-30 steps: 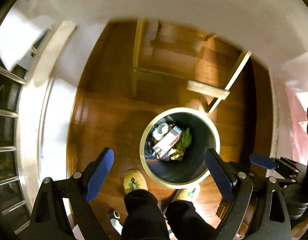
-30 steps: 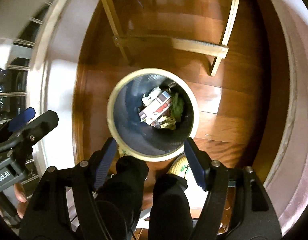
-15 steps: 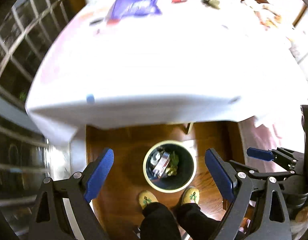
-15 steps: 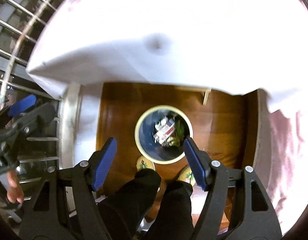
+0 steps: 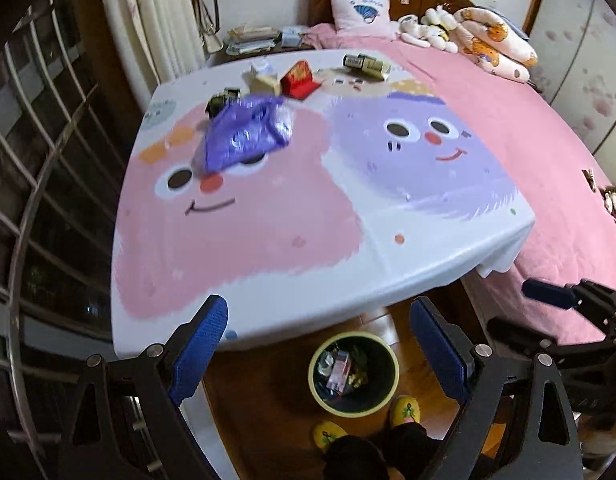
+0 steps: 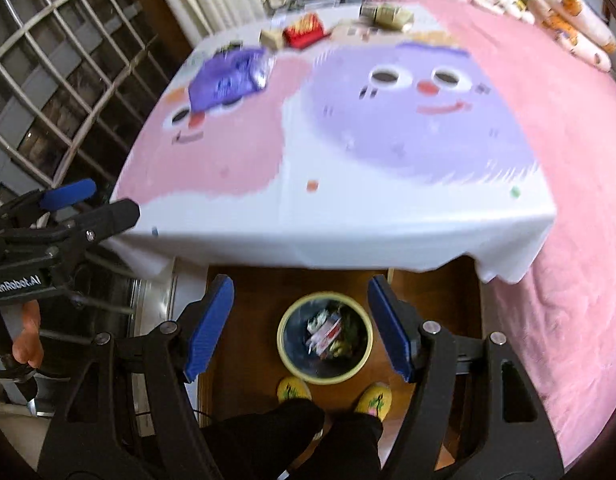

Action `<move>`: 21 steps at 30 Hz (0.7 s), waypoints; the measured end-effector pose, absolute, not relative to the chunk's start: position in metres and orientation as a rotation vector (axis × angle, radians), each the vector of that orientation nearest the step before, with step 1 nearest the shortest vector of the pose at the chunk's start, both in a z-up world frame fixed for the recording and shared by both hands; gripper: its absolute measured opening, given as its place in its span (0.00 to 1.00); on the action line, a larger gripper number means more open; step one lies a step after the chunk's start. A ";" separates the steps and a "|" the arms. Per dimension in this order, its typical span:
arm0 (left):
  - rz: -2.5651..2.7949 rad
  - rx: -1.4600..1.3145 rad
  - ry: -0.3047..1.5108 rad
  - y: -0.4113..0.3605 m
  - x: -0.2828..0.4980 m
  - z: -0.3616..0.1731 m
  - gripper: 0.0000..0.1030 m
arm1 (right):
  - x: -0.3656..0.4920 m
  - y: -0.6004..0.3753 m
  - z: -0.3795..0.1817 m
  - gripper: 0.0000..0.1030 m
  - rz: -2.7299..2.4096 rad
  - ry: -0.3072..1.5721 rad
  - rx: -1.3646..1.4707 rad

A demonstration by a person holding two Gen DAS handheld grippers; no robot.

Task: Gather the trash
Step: 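Move both tools back over the table toward the purple bag and green box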

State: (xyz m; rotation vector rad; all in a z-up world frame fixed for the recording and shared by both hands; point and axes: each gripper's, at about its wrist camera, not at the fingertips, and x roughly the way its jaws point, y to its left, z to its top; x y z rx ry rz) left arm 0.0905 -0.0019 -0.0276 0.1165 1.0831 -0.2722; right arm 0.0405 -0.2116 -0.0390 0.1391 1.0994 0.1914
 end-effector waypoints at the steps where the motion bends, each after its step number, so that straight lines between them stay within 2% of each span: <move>1: -0.278 0.121 1.075 0.000 0.094 -0.026 0.91 | 0.042 -0.212 -0.031 0.65 0.179 1.084 0.137; 13: -0.239 0.148 1.057 0.015 0.161 0.001 0.91 | 0.089 -0.219 0.030 0.65 0.102 0.930 0.139; 21: -0.163 0.156 1.079 0.015 0.222 -0.005 0.91 | 0.159 -0.225 0.039 0.65 0.124 0.909 0.095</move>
